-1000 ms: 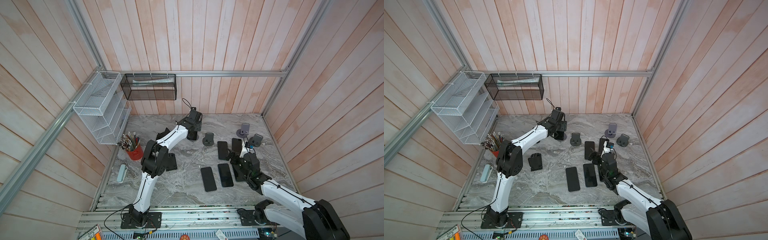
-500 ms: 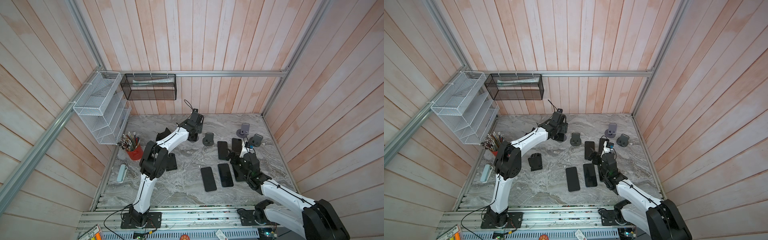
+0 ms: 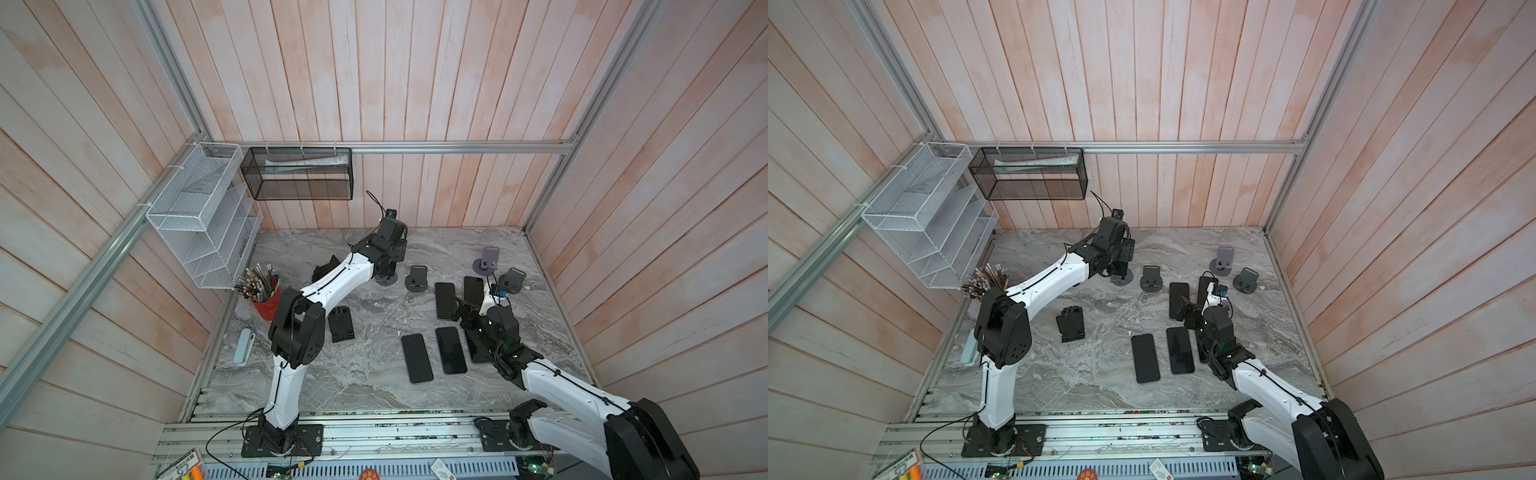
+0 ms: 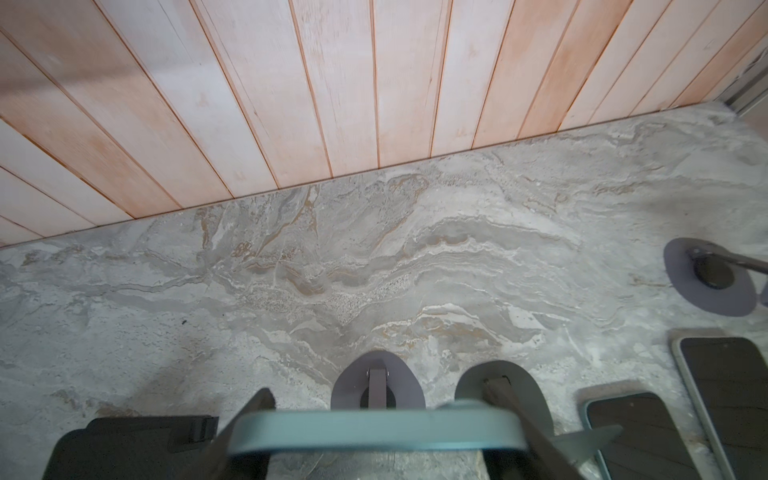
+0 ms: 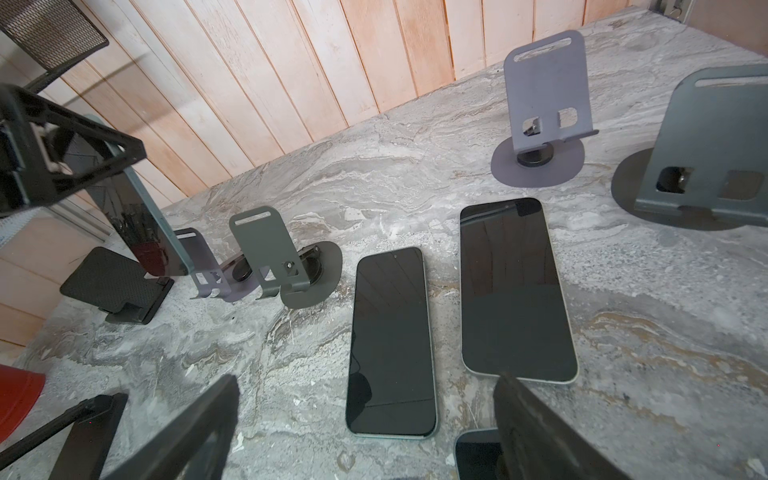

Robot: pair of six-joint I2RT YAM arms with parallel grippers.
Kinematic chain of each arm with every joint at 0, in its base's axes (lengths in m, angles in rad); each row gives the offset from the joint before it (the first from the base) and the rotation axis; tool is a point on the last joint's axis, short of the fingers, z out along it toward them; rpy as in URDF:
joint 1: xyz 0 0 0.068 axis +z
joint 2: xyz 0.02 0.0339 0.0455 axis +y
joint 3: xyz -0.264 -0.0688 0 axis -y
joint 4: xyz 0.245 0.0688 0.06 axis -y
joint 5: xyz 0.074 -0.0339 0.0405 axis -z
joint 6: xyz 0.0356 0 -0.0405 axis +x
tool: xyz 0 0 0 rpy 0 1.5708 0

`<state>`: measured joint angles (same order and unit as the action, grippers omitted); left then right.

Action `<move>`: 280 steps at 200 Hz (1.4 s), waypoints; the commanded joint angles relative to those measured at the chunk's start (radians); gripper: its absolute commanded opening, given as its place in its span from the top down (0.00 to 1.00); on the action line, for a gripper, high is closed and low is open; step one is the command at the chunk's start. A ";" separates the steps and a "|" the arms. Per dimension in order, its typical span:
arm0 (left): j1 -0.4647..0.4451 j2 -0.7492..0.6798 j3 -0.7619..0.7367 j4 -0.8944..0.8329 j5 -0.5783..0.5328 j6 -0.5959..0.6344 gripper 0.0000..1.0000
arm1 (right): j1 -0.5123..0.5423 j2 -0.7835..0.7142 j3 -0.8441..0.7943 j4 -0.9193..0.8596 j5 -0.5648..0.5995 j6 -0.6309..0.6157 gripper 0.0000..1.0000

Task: Remove the phone from the phone stand
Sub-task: 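Carry the held phone with the left gripper toward the flat phones, then lower the phone flat beside the other phones and open the left gripper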

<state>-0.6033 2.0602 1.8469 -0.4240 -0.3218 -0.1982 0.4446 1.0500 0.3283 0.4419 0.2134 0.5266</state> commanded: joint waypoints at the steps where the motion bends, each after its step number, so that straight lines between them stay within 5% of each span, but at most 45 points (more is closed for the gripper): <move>1: -0.021 -0.089 -0.013 0.004 -0.030 0.021 0.41 | 0.006 0.007 -0.004 0.001 0.018 -0.010 0.04; 49: -0.092 -0.267 -0.194 -0.016 -0.069 -0.021 0.42 | 0.006 0.020 -0.002 0.003 0.008 -0.008 0.04; 149: -0.233 -0.572 -0.730 -0.029 0.060 -0.383 0.43 | 0.008 -0.017 -0.016 -0.005 0.034 -0.013 0.04; 194: -0.257 -0.570 -0.813 -0.073 0.128 -0.489 0.44 | 0.007 -0.014 -0.012 -0.010 0.034 -0.016 0.04; 280: -0.256 -0.458 -0.866 -0.016 0.173 -0.505 0.48 | 0.008 -0.010 -0.014 -0.008 0.031 -0.014 0.04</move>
<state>-0.8593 1.5654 0.9886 -0.4805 -0.1730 -0.6865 0.4446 1.0367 0.3225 0.4377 0.2348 0.5224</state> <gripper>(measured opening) 0.749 0.955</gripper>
